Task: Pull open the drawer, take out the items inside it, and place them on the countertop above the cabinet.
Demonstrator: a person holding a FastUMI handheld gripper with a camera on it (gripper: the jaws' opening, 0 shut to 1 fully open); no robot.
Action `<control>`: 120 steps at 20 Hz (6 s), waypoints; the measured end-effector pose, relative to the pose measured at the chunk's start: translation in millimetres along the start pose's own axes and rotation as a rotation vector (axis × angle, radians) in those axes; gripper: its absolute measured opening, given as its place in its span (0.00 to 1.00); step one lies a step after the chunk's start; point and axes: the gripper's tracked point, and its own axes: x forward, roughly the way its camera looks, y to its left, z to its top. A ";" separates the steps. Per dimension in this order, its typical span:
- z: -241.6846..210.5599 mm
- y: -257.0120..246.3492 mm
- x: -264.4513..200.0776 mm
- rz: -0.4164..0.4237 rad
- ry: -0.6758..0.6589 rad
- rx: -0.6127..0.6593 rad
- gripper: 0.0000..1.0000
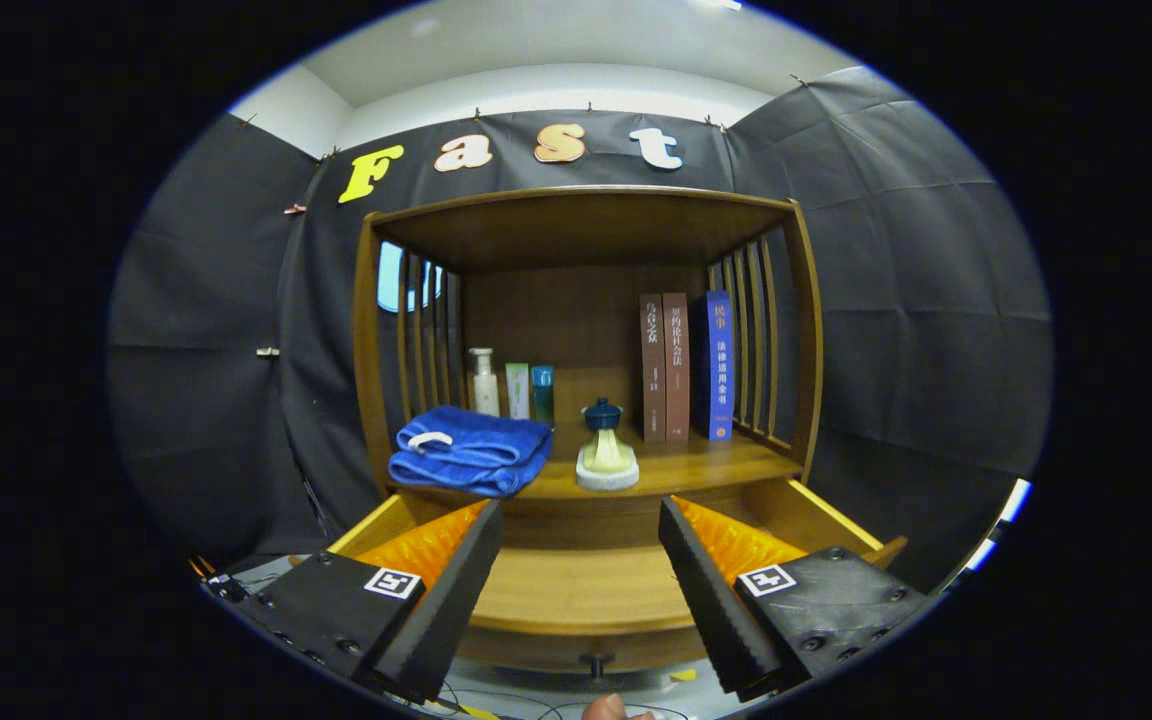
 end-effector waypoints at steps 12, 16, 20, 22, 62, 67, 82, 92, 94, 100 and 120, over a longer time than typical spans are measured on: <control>-95.0 -12.6 -32.4 -0.045 0.023 -0.004 0.99; -120.9 -15.5 -26.5 -0.051 0.056 -0.018 0.99; -143.3 -16.1 -14.4 -0.052 0.087 0.000 0.99; -152.2 -14.9 -6.3 -0.047 0.107 -0.001 0.99; -138.8 -16.2 164.0 -0.038 0.075 -0.044 1.00; -139.1 -15.3 185.8 -0.044 0.078 -0.034 1.00; -71.8 -1.3 114.6 -0.024 0.061 -0.020 1.00; 15.8 -7.9 39.8 -0.021 0.044 -0.012 0.99; 30.5 -5.7 26.3 -0.014 0.036 -0.004 1.00; 82.0 -7.7 -10.3 -0.024 -0.002 -0.009 0.99; 130.4 -19.9 -30.4 -0.038 -0.010 0.008 0.99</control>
